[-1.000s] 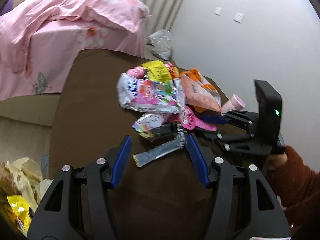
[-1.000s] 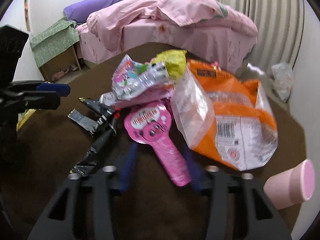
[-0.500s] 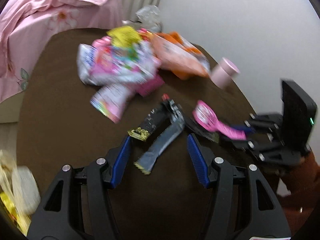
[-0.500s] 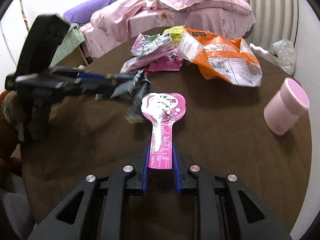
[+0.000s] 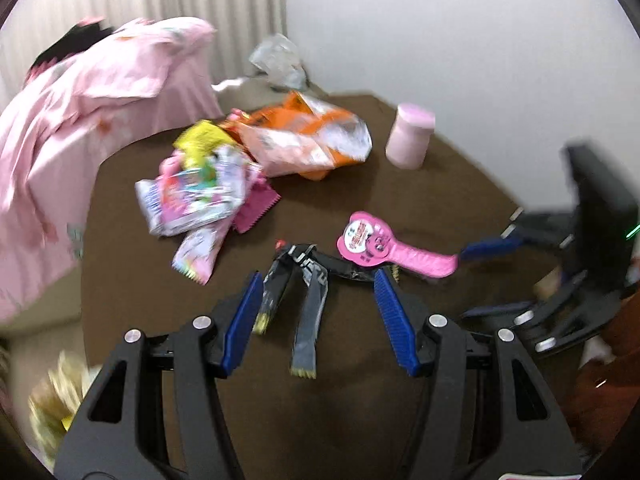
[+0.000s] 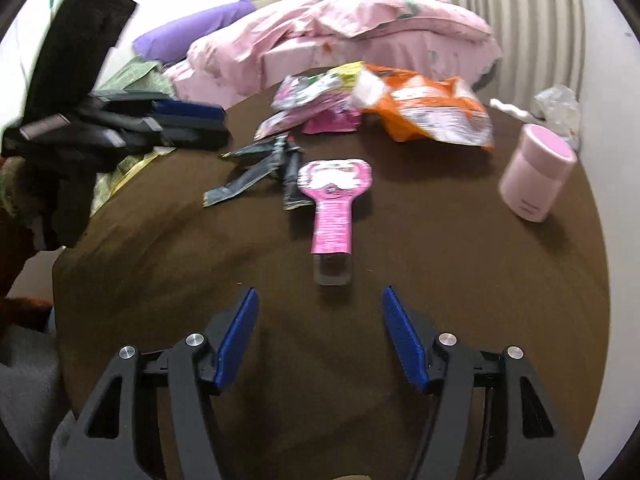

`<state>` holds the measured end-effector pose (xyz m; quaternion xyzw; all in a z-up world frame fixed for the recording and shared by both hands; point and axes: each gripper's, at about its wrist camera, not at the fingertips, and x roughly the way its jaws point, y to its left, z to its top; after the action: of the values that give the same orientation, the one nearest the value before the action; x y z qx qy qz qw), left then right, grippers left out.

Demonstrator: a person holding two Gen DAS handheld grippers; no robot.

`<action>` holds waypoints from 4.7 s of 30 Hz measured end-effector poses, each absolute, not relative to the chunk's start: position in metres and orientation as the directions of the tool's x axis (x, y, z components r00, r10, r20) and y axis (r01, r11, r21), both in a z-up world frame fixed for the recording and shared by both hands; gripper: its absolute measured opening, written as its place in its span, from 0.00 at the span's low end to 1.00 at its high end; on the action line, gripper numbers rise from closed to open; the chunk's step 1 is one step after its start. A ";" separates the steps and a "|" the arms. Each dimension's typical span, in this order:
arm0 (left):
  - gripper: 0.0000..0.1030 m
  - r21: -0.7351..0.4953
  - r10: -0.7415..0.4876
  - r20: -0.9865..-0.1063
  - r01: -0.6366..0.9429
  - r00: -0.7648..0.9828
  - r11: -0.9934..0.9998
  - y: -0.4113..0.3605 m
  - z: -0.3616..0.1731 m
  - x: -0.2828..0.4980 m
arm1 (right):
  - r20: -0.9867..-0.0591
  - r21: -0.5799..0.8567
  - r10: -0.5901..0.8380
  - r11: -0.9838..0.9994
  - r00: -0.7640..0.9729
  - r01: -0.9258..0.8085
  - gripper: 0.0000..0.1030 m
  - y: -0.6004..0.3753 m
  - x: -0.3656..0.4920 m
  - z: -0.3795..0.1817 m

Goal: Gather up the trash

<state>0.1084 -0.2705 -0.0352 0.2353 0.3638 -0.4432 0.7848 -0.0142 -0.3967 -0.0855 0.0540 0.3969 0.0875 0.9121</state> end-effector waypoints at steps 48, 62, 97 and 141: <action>0.18 -0.241 -0.549 -0.799 0.704 0.247 0.668 -0.204 -0.052 0.111 | -0.700 0.153 0.039 0.984 0.713 0.096 0.45 -0.397 0.032 -0.050; 0.18 -0.143 -0.456 -0.665 0.498 0.591 0.855 -0.078 0.018 0.105 | -0.566 0.130 0.208 0.978 0.798 -0.163 0.45 -0.300 0.052 0.015; 0.18 -0.292 -0.331 -0.695 0.170 0.639 0.941 0.094 -0.041 0.141 | -0.627 0.205 0.537 0.813 0.565 -0.545 0.46 -0.105 0.180 -0.013; 0.59 -0.258 -0.520 -0.603 0.468 0.605 0.845 -0.058 -0.005 0.142 | -0.598 0.098 0.231 0.971 0.767 -0.217 0.68 -0.298 0.080 -0.015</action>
<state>0.1420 -0.0576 -0.0045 -0.0369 0.3484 -0.2759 0.8951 0.0803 -0.2982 -0.0148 0.0114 0.3197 0.1191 0.9399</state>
